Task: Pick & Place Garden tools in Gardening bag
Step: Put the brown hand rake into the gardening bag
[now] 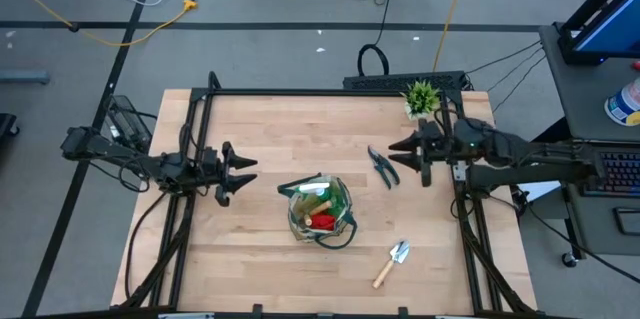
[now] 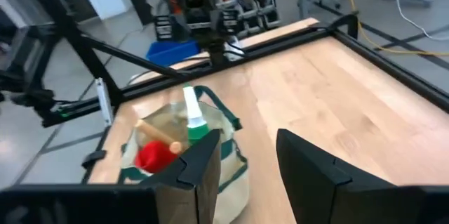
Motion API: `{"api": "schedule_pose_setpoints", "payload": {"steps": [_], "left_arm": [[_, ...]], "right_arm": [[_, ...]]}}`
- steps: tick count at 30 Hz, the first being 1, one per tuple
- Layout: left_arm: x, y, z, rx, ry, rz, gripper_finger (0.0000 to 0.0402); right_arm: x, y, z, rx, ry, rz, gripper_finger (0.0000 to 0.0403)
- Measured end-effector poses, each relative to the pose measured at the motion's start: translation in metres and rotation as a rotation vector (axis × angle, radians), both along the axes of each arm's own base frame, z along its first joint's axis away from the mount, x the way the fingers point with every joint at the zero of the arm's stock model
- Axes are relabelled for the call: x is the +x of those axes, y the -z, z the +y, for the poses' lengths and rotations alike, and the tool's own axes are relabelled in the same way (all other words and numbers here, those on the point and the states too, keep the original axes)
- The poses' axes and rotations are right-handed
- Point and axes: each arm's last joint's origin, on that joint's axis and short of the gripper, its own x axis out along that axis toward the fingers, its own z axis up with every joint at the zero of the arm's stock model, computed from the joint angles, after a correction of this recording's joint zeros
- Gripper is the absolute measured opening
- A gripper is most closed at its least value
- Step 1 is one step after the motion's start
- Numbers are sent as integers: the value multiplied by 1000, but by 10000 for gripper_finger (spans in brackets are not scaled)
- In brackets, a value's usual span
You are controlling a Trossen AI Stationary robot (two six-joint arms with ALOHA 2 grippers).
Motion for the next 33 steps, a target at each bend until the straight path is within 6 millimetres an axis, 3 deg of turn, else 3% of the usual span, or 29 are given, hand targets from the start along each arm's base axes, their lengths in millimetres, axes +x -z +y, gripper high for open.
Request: {"api": "schedule_pose_setpoints", "payload": {"steps": [14,23,33], "left_arm": [[0,-1,0,-1,-1,-6,212],[-1,-6,-1,21,51,-61,212],[2,1,5,-58,33,9,212]], "right_arm": [[13,8,-15,67,96,51,130],[13,6,-17,-27,135,43,130],[13,3,-19,-58,200,14,130]]}}
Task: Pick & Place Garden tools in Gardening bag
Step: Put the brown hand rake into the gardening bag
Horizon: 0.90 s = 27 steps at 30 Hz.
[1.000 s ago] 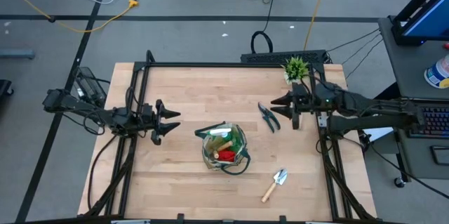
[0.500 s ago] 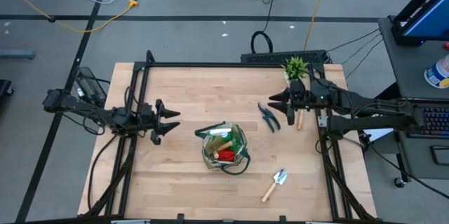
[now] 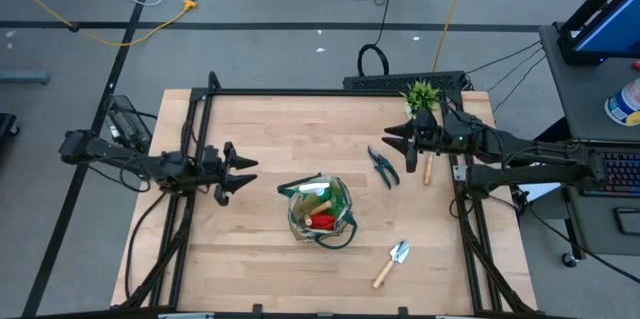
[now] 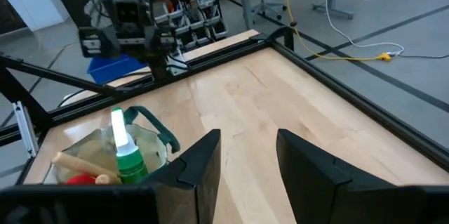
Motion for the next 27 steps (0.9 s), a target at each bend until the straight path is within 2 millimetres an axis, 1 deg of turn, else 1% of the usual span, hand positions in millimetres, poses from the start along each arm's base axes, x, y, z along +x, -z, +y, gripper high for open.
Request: {"api": "schedule_pose_setpoints", "payload": {"steps": [3,9,16,22,27], "left_arm": [[1,4,3,-1,18,34,212],[1,2,11,47,74,23,212],[-6,1,19,63,82,33,212],[-12,-15,18,57,85,33,212],[-14,-23,14,87,42,113,212]], "right_arm": [[0,0,0,5,2,-4,130],[0,0,0,36,9,-13,130],[0,0,0,29,8,-10,130],[0,0,-2,-6,64,-1,130],[2,4,-3,-6,78,33,130]]}}
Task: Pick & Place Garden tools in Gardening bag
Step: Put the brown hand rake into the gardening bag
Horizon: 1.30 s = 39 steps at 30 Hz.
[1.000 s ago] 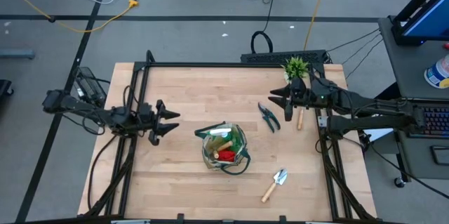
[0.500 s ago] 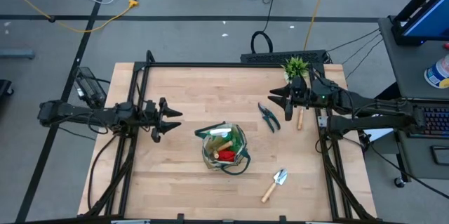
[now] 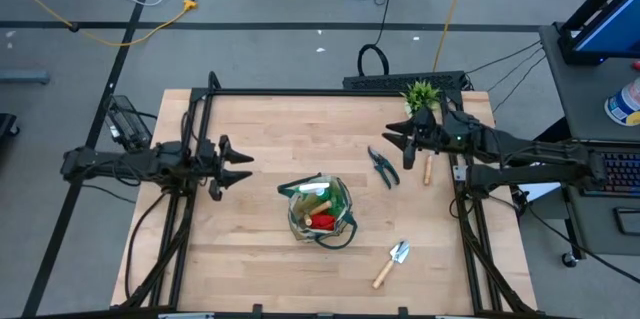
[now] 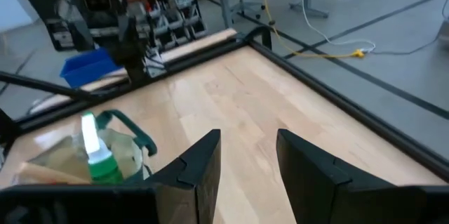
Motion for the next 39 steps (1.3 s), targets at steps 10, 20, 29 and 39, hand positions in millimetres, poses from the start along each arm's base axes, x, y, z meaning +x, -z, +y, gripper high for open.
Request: {"api": "schedule_pose_setpoints", "payload": {"steps": [10,20,29,39], "left_arm": [[-2,0,-7,65,-52,23,212],[-2,2,-8,87,-100,44,212],[-3,3,-7,70,-130,49,212],[-3,3,-7,67,-130,49,212]], "right_arm": [[23,26,-4,33,-7,176,130],[30,44,-5,66,-8,302,130],[31,54,-4,139,-38,380,135],[36,64,-5,172,-24,441,210]]}}
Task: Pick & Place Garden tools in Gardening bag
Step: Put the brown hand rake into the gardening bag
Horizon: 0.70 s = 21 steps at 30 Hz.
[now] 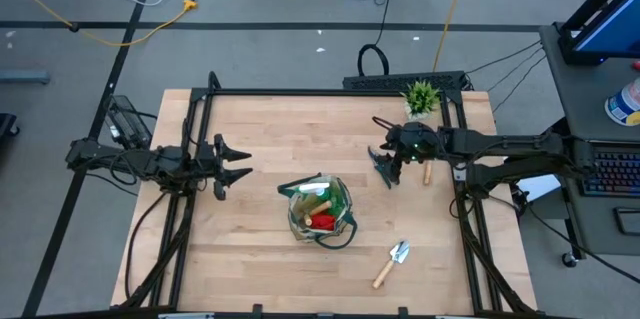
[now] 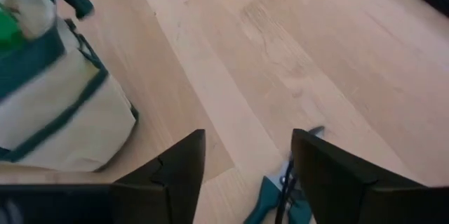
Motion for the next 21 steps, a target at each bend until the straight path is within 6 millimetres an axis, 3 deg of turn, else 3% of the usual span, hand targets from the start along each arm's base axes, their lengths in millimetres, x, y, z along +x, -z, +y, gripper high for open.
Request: {"api": "schedule_pose_setpoints", "payload": {"steps": [5,12,21], "left_arm": [[0,0,0,-1,0,0,212],[0,0,0,0,0,2,212],[0,1,0,4,0,11,212]], "right_arm": [[-3,9,1,29,13,94,230],[-7,22,1,82,44,227,230],[-10,25,4,76,-54,284,228]]}}
